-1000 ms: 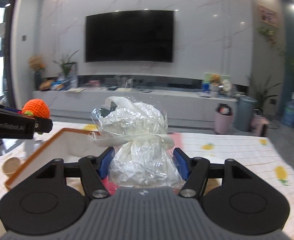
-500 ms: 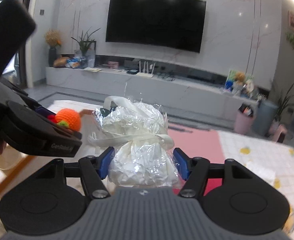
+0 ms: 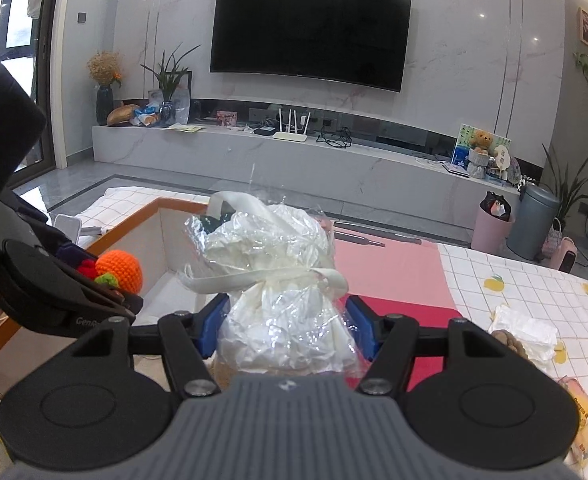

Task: Organize soft objects
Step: 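Open the left gripper to drop the ball while right lowers the bag into the box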

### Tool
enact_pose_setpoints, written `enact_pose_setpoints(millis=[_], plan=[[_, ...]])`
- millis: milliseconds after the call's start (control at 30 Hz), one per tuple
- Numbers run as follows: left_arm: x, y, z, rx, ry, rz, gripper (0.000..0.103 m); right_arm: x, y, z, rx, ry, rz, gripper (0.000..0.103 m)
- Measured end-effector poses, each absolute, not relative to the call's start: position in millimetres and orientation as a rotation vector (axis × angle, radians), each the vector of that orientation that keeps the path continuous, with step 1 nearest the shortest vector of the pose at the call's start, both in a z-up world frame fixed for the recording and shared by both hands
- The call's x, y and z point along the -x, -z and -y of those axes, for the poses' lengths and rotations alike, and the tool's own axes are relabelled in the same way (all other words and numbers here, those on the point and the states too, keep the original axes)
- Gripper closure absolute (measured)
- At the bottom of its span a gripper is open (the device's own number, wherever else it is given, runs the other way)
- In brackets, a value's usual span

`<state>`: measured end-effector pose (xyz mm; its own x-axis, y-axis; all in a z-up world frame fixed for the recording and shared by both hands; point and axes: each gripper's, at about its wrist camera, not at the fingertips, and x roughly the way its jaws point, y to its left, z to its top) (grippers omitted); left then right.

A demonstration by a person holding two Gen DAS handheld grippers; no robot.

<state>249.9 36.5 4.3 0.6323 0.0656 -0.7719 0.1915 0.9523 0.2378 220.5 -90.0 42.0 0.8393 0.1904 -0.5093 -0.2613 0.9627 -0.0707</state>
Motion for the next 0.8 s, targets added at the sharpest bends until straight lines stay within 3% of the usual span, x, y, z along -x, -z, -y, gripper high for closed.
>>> enact_pose_setpoints(millis=[67,133,500,800], plan=[[-253,-10,-40,-0.276,0.044,-0.873,0.029,-220,-42,91,0.146,-0.242,-0.526,0.04],[-257,-17,-42,-0.282,-0.038,-0.83,0.02,-217,-43,90,0.157,-0.244,-0.526,0.04],[-218,-41,-62,-0.374,-0.275,-0.733,0.015,-220,-55,84,0.198,-0.335,-0.508,0.04],[-225,-43,-111,-0.194,-0.357,-0.762,0.015,-255,-58,43,0.51,-0.539,-0.49,0.04]])
